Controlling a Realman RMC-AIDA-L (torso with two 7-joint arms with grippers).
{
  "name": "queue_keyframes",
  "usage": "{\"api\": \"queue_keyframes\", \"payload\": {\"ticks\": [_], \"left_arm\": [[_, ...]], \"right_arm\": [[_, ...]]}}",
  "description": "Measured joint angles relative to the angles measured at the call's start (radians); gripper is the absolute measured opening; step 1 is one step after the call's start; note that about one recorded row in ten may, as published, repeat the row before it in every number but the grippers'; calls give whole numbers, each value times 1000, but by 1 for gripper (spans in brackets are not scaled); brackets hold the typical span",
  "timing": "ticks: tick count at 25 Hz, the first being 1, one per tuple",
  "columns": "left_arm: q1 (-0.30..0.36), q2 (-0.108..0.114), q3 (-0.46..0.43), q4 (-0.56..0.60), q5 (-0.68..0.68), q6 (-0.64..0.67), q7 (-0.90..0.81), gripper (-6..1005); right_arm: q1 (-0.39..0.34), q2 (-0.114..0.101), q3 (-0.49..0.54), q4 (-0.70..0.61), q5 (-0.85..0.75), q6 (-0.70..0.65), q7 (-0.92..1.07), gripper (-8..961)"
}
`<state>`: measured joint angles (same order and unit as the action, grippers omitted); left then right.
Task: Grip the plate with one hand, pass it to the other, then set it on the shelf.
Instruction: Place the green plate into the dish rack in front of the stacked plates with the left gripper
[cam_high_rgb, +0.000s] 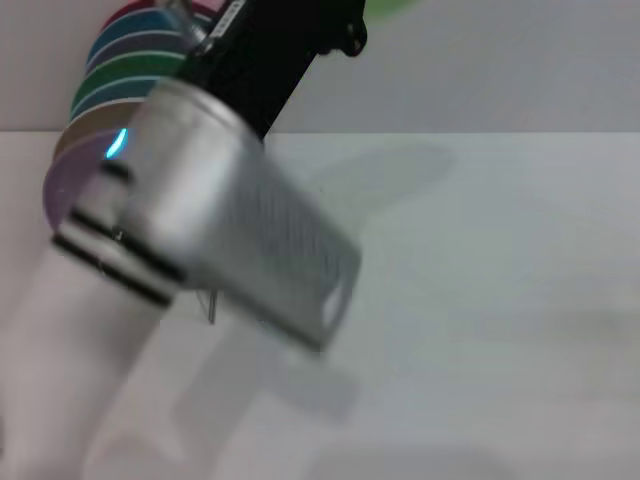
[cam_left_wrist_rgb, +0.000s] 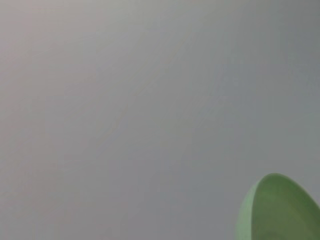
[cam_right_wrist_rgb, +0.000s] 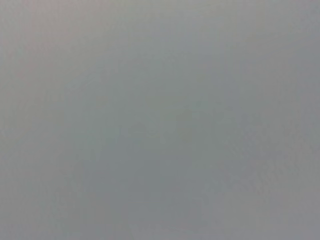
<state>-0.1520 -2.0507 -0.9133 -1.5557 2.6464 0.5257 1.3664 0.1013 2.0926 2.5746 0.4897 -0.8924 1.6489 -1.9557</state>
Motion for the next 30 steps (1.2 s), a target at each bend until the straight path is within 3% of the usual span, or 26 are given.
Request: {"api": "queue_keyframes", "payload": {"ticks": [1,2,3,5,6,9,10,11,12,15,16,22,30], "left_arm": [[-17,16,28,103,137,226,-56,66],[-17,16,28,103,137,226,-56,66],[-24,29,34,150,196,330,-124,66],[-44,74,37,238,243,489,-300,66],[-72,117,43,346,250,630,-476,67],[-116,159,41,523,249,815,-675,67],[-131,164,33,599,249,876,-751,67],[-175,176,-6,794,247,1030,-966,67],[-175,176,-6,794,247,1030,-966,67],[-241,172,-61,1065,246,1186,-1152,67],[-278,172,-68,1202,246,1250,-1205,67],[-328,188,-53,1379,245,1283,-1245,67],[-332,193,-41,1458,245,1288,-1235,67]], "right_arm": [[10,0,-6,-13,-8,-7,-18,515],[10,0,-6,-13,-8,-7,-18,548],[17,0,-8,-20,-12,-10,-28,581],[29,0,-10,-35,-20,-14,-43,647],[39,-2,-10,-44,-26,-17,-52,680],[43,-3,-10,-46,-29,-23,-57,680],[43,-3,-12,-47,-30,-24,-57,680],[47,-3,-18,-50,-30,-26,-59,680],[47,-3,-18,-50,-30,-26,-59,680],[52,-4,-30,-57,-30,-26,-63,680],[54,-5,-39,-61,-31,-26,-69,680],[59,-5,-46,-69,-31,-23,-72,679],[64,-3,-72,-78,-25,-11,-72,679]]}}
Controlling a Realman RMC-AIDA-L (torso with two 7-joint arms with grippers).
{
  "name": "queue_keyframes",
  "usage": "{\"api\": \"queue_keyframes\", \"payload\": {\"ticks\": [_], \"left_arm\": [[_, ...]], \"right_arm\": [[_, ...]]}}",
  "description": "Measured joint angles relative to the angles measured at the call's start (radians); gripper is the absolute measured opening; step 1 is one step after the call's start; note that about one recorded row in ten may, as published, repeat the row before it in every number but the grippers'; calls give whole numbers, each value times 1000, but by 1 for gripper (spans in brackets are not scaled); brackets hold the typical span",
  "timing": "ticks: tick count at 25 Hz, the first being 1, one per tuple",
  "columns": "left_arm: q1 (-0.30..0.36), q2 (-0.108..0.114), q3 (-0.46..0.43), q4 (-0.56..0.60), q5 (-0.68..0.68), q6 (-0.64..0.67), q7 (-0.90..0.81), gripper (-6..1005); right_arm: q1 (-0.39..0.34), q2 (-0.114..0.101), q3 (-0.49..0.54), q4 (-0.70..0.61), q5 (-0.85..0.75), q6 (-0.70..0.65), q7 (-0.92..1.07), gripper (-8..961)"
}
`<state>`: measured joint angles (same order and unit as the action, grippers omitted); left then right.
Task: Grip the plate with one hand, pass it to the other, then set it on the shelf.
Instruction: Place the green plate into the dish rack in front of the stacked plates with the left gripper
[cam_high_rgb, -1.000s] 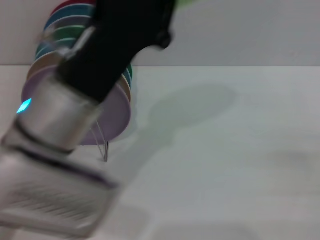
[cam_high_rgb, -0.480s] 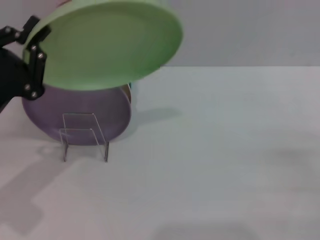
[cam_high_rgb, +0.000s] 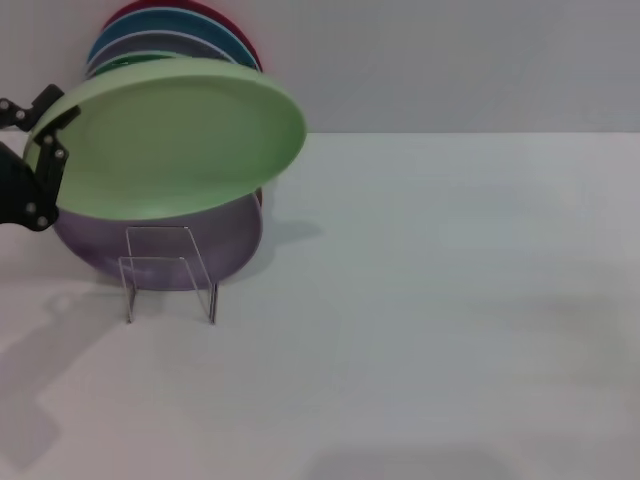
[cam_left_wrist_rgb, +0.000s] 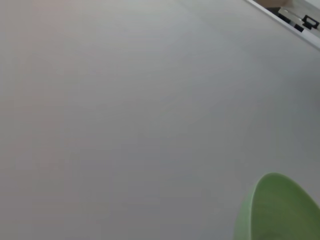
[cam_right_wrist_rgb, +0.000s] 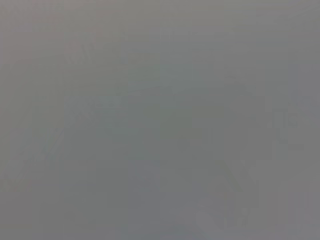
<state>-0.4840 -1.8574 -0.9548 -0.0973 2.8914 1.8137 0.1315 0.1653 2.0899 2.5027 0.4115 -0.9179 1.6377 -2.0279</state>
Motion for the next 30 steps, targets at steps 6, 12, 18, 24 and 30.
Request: {"api": "queue_keyframes", "payload": {"ticks": [6,12,18,24,30], "left_arm": [[1,-7,11,50,0,-7,-9,67],[6,-15,12,69,-1,-9,-2,68],[5,-17,12,82,-1,-28,4,68],[0,-19,23,83,-2,-57,23,67],[-2,-11,46,84,-2,-61,30,72]], "right_arm": [[15,0,-2,-11,-2,35,-22,679],[19,0,-21,-16,-2,50,-51,680],[21,-2,-26,-16,-3,52,-52,678],[20,-2,-26,-16,-3,62,-52,677],[17,-2,-42,-16,-4,75,-52,676]]}}
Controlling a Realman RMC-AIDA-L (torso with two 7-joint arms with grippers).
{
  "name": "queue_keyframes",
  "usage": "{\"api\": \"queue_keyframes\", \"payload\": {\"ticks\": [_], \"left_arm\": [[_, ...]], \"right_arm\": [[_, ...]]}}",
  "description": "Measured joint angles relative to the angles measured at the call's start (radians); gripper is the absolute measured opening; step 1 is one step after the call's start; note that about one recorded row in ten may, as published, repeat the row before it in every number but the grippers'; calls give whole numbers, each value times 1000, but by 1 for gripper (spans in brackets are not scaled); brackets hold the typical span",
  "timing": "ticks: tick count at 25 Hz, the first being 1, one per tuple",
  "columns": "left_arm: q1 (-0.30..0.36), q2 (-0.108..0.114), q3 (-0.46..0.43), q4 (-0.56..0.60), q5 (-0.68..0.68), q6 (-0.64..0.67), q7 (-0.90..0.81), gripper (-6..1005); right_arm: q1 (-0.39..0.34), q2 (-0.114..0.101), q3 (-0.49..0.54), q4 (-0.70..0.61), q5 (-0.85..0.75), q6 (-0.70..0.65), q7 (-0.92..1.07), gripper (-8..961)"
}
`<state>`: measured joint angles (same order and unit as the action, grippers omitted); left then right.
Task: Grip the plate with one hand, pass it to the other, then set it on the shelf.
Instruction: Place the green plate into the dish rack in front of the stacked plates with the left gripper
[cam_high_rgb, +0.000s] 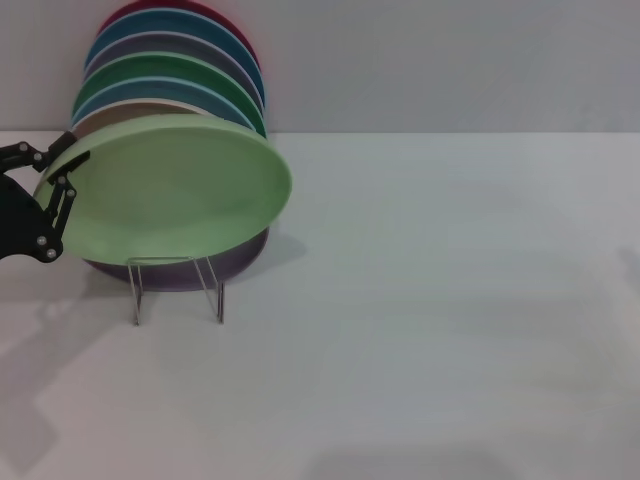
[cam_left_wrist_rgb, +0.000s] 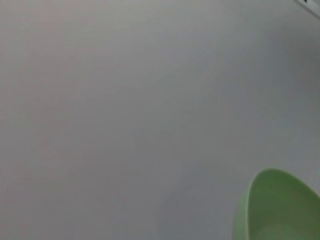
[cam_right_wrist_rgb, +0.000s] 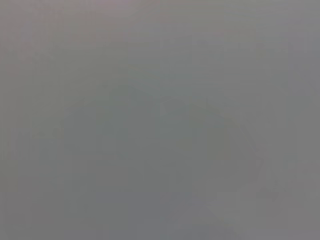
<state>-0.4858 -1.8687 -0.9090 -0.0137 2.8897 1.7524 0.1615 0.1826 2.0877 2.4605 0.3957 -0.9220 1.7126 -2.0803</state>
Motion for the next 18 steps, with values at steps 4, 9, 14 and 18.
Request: {"api": "queue_keyframes", "payload": {"ticks": [4,9,14,18], "left_arm": [[0,1,1,0,0,-3,-2,80],[-4,-12,-6,2,-1,-36,15,91],[-13,-14,0,2,-1,-70,37,101],[-13,-17,-8,-2,-3,-71,64,178]], "right_arm": [[-2,0,-7,0,0,2,0,676],[-2,0,-13,0,0,9,0,675],[-2,0,-29,3,2,22,6,675],[-1,-1,-32,6,5,27,8,675]]}}
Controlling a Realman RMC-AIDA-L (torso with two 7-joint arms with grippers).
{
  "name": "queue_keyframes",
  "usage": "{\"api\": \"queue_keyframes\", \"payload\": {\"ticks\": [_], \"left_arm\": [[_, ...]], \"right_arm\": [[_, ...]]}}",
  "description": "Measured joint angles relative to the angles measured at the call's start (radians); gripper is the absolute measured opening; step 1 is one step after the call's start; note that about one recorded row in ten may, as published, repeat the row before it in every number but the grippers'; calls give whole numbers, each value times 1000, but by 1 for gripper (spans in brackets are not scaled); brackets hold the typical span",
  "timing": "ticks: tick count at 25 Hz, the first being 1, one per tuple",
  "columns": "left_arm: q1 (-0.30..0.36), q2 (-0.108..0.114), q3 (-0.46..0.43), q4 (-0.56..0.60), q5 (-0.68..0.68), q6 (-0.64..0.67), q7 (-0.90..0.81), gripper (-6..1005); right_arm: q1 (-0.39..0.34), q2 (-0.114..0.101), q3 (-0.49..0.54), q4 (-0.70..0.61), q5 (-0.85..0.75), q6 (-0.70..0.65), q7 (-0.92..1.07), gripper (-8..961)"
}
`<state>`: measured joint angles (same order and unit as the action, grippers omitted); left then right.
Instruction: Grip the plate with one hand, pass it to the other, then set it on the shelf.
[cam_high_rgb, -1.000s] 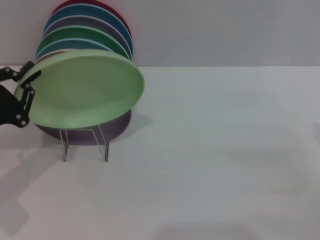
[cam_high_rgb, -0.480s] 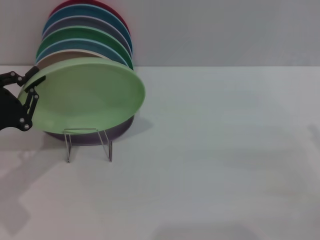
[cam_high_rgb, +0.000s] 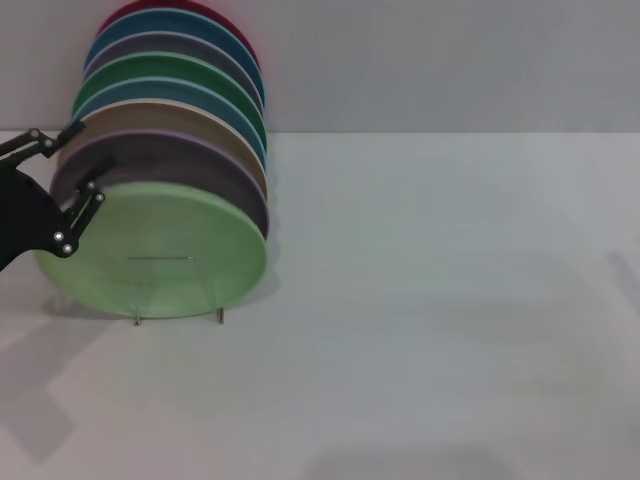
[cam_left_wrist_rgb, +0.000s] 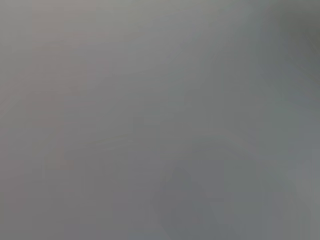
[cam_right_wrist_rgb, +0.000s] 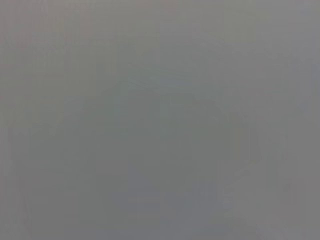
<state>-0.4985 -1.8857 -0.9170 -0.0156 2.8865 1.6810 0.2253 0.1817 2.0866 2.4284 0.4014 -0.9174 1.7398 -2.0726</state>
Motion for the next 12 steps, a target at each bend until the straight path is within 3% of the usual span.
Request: {"api": "queue_keyframes", "payload": {"ticks": [7,8,9,12], "left_arm": [[33,-34,-71,-22,-4,23,61,458],[55,-48,-134,-45,-6,33,74,501],[110,-92,-326,-119,-9,45,79,501],[150,-145,-514,-178,-7,31,40,511]], "right_arm": [[0,0,4,-2,4,7,-34,677],[-1,1,6,-5,5,7,-64,677],[-1,2,6,-12,6,7,-103,677],[11,5,7,-62,14,1,-273,678]]}}
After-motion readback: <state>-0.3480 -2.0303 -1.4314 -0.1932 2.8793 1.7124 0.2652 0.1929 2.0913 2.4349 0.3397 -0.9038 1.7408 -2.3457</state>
